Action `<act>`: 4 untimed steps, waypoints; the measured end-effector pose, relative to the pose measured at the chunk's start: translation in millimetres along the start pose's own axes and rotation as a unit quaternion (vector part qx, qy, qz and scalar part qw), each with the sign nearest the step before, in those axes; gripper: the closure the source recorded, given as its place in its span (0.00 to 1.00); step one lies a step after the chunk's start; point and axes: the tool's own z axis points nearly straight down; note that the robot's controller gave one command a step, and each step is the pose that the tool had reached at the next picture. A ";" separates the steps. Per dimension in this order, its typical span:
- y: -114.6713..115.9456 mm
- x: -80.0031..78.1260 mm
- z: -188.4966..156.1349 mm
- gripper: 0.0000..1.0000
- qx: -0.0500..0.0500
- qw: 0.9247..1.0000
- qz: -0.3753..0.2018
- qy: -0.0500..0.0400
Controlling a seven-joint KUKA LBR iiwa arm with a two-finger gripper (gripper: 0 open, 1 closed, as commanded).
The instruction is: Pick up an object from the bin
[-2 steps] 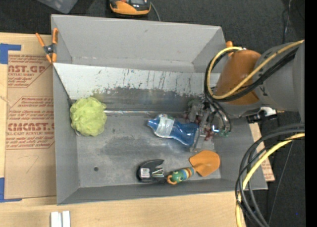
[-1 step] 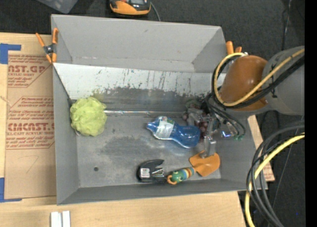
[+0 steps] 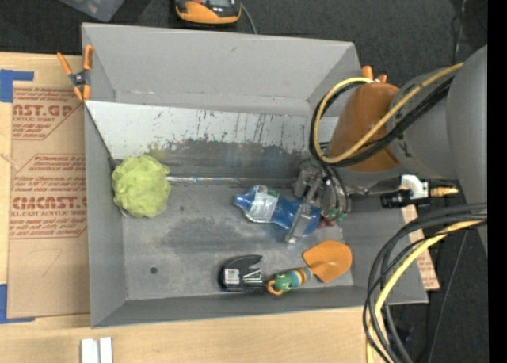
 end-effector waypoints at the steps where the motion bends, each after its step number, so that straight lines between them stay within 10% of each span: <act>1: 13.8 44.0 1.8 0.00 0.001 0.962 -0.272 0.001; 2: 1.7 5.3 0.8 1.00 0.000 1.000 -0.012 -0.001; 4: 1.9 5.5 -1.7 1.00 0.000 1.000 -0.012 -0.001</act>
Offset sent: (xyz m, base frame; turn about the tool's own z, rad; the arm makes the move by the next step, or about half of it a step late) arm -0.0040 0.0022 0.0000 -0.0219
